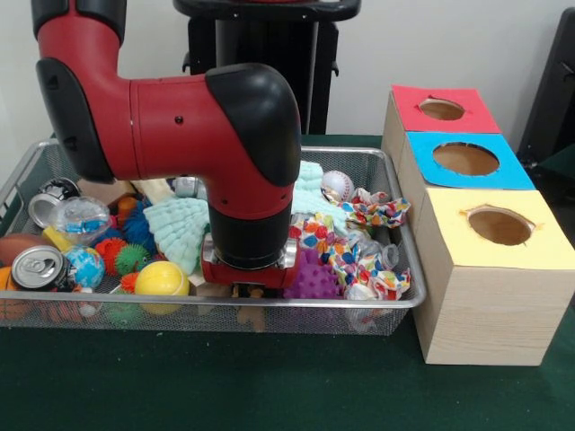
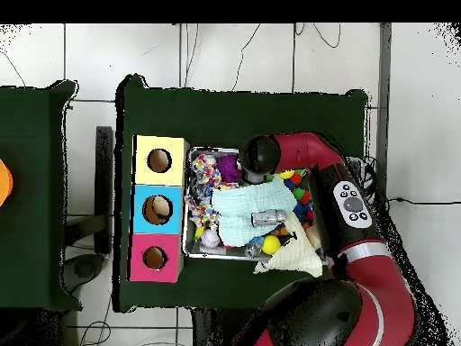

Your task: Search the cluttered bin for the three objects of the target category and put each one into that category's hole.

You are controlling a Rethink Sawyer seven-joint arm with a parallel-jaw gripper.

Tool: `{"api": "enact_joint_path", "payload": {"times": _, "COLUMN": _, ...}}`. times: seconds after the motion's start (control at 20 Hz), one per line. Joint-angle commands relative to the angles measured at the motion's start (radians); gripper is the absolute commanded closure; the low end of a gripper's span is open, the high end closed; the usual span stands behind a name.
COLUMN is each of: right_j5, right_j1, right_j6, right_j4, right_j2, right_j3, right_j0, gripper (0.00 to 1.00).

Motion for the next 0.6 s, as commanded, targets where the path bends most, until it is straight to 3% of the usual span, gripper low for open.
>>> {"api": "enact_joint_path", "payload": {"times": 0.05, "right_j5": 0.028, "right_j1": -0.029, "right_j6": -0.215, "right_j4": 0.025, "right_j2": 0.023, "right_j3": 0.047, "right_j0": -0.018, "gripper": 1.00}}
{"api": "enact_joint_path", "payload": {"times": 0.3, "right_j5": 0.102, "right_j1": -0.162, "right_j6": -0.236, "right_j4": 0.107, "right_j2": 0.056, "right_j3": 0.110, "right_j0": -0.058, "gripper": 1.00}}
{"api": "enact_joint_path", "payload": {"times": 0.6, "right_j5": 0.187, "right_j1": -0.230, "right_j6": -0.248, "right_j4": 0.163, "right_j2": 0.055, "right_j3": 0.106, "right_j0": -0.050, "gripper": 1.00}}
